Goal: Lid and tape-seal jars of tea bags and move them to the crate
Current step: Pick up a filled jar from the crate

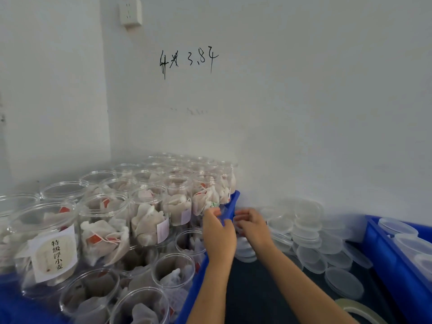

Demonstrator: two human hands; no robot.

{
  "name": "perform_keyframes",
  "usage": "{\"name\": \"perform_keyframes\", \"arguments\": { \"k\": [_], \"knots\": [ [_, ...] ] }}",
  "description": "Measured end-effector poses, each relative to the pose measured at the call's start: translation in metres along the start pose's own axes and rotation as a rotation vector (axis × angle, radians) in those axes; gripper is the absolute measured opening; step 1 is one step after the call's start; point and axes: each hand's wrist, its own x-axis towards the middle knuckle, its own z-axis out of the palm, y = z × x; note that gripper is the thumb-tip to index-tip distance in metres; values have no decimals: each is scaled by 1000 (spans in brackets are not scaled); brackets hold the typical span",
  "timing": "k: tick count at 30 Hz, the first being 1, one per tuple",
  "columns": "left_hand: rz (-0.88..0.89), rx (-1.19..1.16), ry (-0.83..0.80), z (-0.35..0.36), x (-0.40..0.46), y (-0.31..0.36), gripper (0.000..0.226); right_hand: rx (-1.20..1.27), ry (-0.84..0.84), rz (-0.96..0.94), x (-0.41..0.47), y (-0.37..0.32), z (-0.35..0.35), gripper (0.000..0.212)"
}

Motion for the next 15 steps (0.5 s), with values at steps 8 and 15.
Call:
{"name": "perform_keyframes", "arguments": {
  "k": [8, 15],
  "knots": [
    [-187, -63, 192, 11, 38, 9, 55, 233, -117, 66, 64, -33, 50, 65],
    [-215, -11, 226, 26, 51, -12, 57, 29, -142, 33, 98, -18, 70, 92]
  ]
}}
